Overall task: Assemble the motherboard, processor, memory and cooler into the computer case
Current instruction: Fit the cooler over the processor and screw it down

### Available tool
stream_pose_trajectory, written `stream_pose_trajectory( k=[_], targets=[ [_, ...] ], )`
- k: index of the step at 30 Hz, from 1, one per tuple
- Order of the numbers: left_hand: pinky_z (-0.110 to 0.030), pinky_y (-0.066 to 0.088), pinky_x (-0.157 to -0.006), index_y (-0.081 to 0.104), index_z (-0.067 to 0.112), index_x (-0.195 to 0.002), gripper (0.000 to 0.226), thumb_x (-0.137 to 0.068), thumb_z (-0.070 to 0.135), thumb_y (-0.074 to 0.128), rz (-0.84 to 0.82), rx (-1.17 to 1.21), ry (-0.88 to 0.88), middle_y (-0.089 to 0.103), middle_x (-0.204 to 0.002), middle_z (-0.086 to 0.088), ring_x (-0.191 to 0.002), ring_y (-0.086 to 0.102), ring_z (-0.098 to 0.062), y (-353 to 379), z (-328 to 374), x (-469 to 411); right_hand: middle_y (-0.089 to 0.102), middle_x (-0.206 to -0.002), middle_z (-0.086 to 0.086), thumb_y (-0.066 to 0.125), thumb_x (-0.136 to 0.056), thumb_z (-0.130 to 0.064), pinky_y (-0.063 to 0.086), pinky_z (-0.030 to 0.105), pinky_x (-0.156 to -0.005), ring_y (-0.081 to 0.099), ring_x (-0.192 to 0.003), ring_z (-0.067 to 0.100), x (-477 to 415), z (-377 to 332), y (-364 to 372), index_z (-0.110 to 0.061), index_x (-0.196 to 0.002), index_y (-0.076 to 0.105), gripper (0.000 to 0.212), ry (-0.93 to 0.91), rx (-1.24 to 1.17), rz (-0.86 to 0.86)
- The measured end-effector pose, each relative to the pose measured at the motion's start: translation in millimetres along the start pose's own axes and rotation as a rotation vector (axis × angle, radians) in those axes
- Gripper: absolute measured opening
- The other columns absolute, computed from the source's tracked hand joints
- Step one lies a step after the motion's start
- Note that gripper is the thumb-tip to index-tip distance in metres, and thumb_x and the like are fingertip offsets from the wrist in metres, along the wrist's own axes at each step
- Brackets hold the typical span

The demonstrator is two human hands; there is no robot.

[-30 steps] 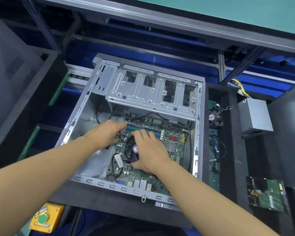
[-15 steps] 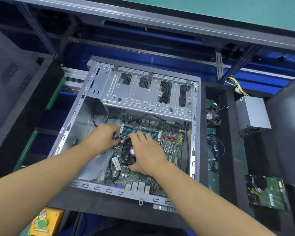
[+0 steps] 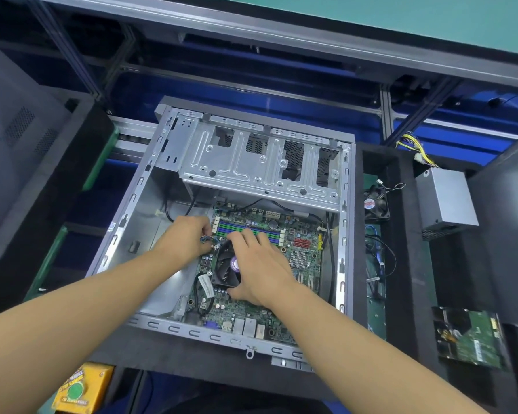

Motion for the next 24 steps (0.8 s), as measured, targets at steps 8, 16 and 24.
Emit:
stream_pose_trajectory(
  k=[8, 16, 24],
  targets=[
    [-0.031, 0.045, -0.064, 0.052, 0.019, -0.084, 0.011, -0.083, 0.013, 0.062, -0.114, -0.365, 0.309, 0.054, -0.086, 0.006, -0.083, 0.058, -0.019, -1.2, 19.9, 4.8, 0.036, -0.144, 0.002, 0.087, -0.069, -0.043, 0.042, 0.044, -0.101, 0.037, -0.127, 0.028, 0.7, -1.1, -2.2, -0.020, -0.143, 0.029, 0.097, 0.001, 0.011, -0.009],
    [-0.027, 0.031, -0.058, 0.050, 0.014, -0.086, 0.011, -0.080, 0.008, 0.058, -0.112, -0.375, 0.334, 0.048, -0.085, 0.003, -0.075, 0.050, -0.019, 0.9, 25.0, 4.2, 0.035, -0.145, 0.002, 0.087, -0.068, -0.044, 0.040, 0.042, -0.103, 0.037, -0.128, 0.027, -0.7, -0.9, 0.9, -0.020, -0.145, 0.027, 0.101, 0.007, 0.025, -0.029],
    [-0.029, 0.043, -0.056, 0.048, 0.022, -0.104, 0.030, -0.080, 0.012, 0.063, -0.166, -0.190, 0.156, 0.054, -0.087, 0.004, -0.073, 0.055, -0.019, -5.5, 12.5, 8.9, 0.038, -0.139, -0.001, 0.088, -0.067, -0.042, 0.042, 0.043, -0.103, 0.038, -0.123, 0.027, -1.3, -0.9, 5.1, -0.022, -0.142, 0.027, 0.099, 0.016, 0.009, -0.051]
  ],
)
Point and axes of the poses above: each hand's wrist, its own x-axis away from the middle knuckle, its own y-axis out of the palm, z = x × y, the point moved 8 cm from there along -x, towards the middle knuckle
